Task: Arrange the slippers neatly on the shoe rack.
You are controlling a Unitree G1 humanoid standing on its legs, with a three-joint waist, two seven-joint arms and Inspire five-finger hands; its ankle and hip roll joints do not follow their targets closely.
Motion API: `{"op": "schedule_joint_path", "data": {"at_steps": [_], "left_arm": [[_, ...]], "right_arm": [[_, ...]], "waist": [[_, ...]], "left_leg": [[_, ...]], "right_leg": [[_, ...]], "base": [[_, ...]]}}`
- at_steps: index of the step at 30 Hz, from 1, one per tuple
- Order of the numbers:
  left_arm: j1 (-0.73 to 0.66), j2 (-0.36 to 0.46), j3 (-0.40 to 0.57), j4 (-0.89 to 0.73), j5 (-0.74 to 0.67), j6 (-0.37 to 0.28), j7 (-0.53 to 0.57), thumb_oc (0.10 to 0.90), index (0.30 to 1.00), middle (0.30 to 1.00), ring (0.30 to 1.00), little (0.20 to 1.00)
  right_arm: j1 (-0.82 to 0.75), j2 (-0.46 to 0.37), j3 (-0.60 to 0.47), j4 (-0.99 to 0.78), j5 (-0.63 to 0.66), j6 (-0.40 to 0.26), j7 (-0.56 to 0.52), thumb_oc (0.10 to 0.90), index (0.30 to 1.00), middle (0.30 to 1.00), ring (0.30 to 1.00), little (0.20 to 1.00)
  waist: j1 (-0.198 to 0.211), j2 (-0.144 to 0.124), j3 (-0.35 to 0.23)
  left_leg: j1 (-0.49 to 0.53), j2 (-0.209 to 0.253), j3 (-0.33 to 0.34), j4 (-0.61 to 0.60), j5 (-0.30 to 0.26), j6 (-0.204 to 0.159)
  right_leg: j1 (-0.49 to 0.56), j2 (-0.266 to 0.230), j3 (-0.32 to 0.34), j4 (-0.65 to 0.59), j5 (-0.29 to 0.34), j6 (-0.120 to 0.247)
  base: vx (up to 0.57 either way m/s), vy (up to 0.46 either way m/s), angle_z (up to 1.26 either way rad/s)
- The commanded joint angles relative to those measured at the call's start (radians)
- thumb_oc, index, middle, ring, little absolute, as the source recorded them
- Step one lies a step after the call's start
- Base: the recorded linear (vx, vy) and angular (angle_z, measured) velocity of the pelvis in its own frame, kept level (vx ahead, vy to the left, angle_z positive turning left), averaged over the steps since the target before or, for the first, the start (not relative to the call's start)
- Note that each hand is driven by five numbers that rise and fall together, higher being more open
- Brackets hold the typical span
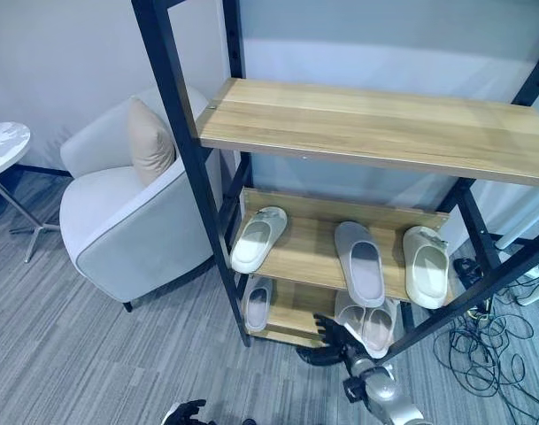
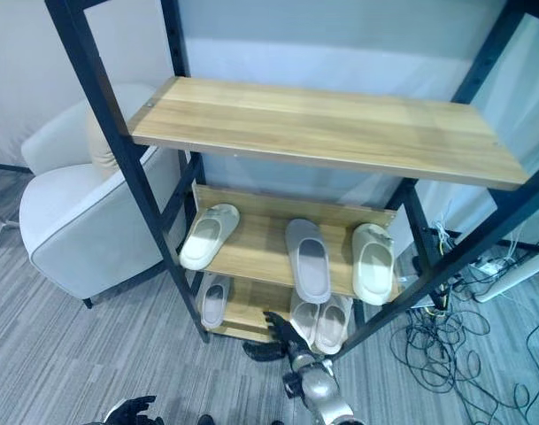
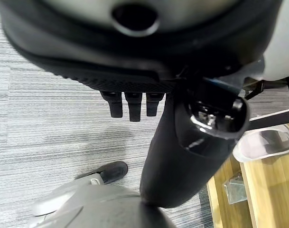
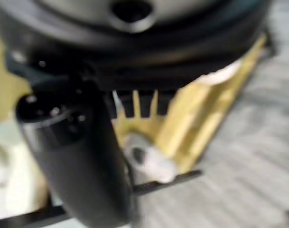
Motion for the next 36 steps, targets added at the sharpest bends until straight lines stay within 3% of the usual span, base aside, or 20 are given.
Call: {"op": "schedule_joint_path", "data": {"at_steps": [1,24,28,30,32,36], "left_arm": [[-0.046,-0.05,-0.012,0.053,0.015,-0.041,0.01,0.8,0.9,0.9,0.9,0.9],[0.014,-0.093,0.006,0.055,0.012,-0.036,0.002,0.8,0.9,0.9,0.9,0.9],[0.022,-0.099,0.009,0.053,0.009,-0.033,0.002,0.8,0.9,0.9,0.9,0.9],[0.024,-0.101,0.014,0.05,0.008,-0.034,0.006,0.8,0.9,0.9,0.9,0.9],[0.034,-0.109,0.014,0.047,0.017,-0.038,0.009,0.8,0.9,0.9,0.9,0.9],[0.04,-0.114,0.007,0.042,0.033,-0.041,0.012,0.8,0.9,0.9,0.9,0.9]], "right_arm": [[-0.008,-0.062,0.004,-0.131,0.08,-0.086,0.032,0.8,0.9,0.9,0.9,0.9],[0.104,-0.085,-0.13,-0.598,0.315,-0.127,0.083,0.8,0.9,0.9,0.9,0.9],[0.102,-0.092,-0.146,-0.646,0.279,-0.14,0.06,0.8,0.9,0.9,0.9,0.9],[0.091,-0.11,-0.163,-0.685,0.19,-0.15,0.025,0.8,0.9,0.9,0.9,0.9],[0.056,-0.145,-0.21,-0.741,0.0,-0.169,-0.065,0.8,0.9,0.9,0.9,0.9],[0.012,-0.173,-0.244,-0.762,-0.114,-0.173,-0.131,0.8,0.9,0.9,0.9,0.9]], "waist": [[0.014,0.019,-0.016],[-0.009,0.035,-0.044],[-0.01,0.039,-0.046],[-0.011,0.042,-0.047],[-0.009,0.044,-0.05],[-0.003,0.044,-0.051]], "left_leg": [[-0.048,0.009,-0.088,-0.009,-0.007,-0.083],[-0.023,0.016,-0.077,-0.009,-0.024,-0.082],[-0.02,0.017,-0.077,-0.009,-0.025,-0.081],[-0.02,0.018,-0.076,-0.009,-0.025,-0.081],[-0.018,0.018,-0.077,-0.009,-0.025,-0.08],[-0.017,0.018,-0.08,-0.009,-0.025,-0.079]], "right_leg": [[-0.012,-0.005,0.005,0.013,-0.06,0.089],[0.008,-0.01,0.004,0.013,-0.066,0.089],[0.009,-0.01,0.004,0.013,-0.065,0.09],[0.009,-0.01,0.003,0.013,-0.066,0.09],[0.011,-0.01,0.001,0.013,-0.067,0.091],[0.014,-0.009,-0.002,0.013,-0.068,0.092]], "base": [[0.0,0.0,0.0],[0.0,0.0,0.0],[0.0,0.0,0.0],[0.0,0.0,0.0],[0.0,0.0,0.0],[0.0,0.0,0.0]]}}
